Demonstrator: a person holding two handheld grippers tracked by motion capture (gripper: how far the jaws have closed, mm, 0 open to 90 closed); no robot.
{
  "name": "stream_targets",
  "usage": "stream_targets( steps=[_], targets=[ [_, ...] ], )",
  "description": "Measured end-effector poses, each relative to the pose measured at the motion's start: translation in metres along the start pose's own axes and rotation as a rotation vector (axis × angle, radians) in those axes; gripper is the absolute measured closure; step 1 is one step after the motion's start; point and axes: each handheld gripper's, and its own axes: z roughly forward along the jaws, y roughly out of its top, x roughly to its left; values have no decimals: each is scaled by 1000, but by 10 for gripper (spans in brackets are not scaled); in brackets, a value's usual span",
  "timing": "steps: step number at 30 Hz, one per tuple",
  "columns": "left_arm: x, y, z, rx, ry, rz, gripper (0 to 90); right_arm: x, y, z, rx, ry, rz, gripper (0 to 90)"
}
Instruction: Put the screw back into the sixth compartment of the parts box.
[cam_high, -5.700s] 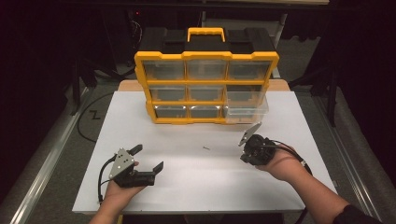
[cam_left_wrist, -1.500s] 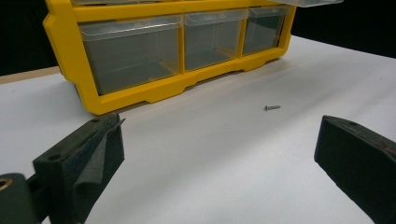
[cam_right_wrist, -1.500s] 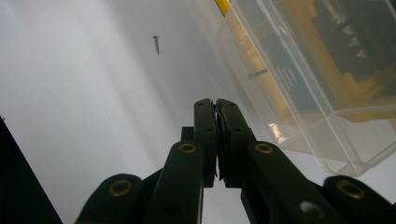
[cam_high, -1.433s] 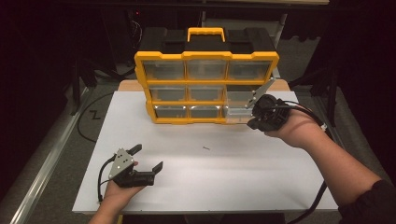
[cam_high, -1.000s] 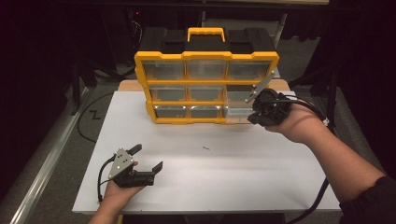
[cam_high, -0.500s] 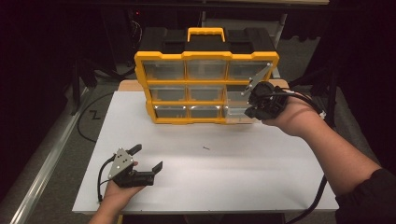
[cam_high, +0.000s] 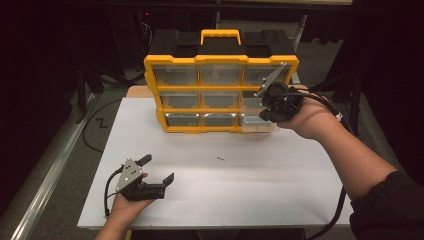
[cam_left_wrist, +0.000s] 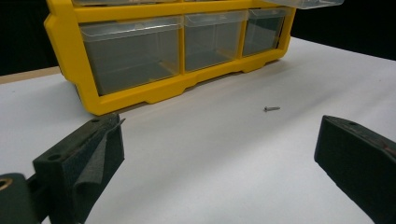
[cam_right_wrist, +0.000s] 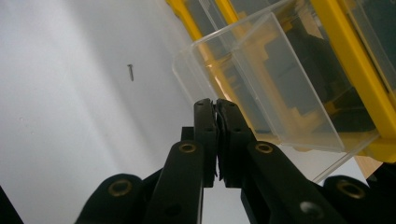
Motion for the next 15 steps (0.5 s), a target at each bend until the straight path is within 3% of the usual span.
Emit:
stream_targets(
  steps=[15],
  targets=[
    [0,0,0,0,-1,0,23,-12,8,8,11,-1,10,897]
  ],
)
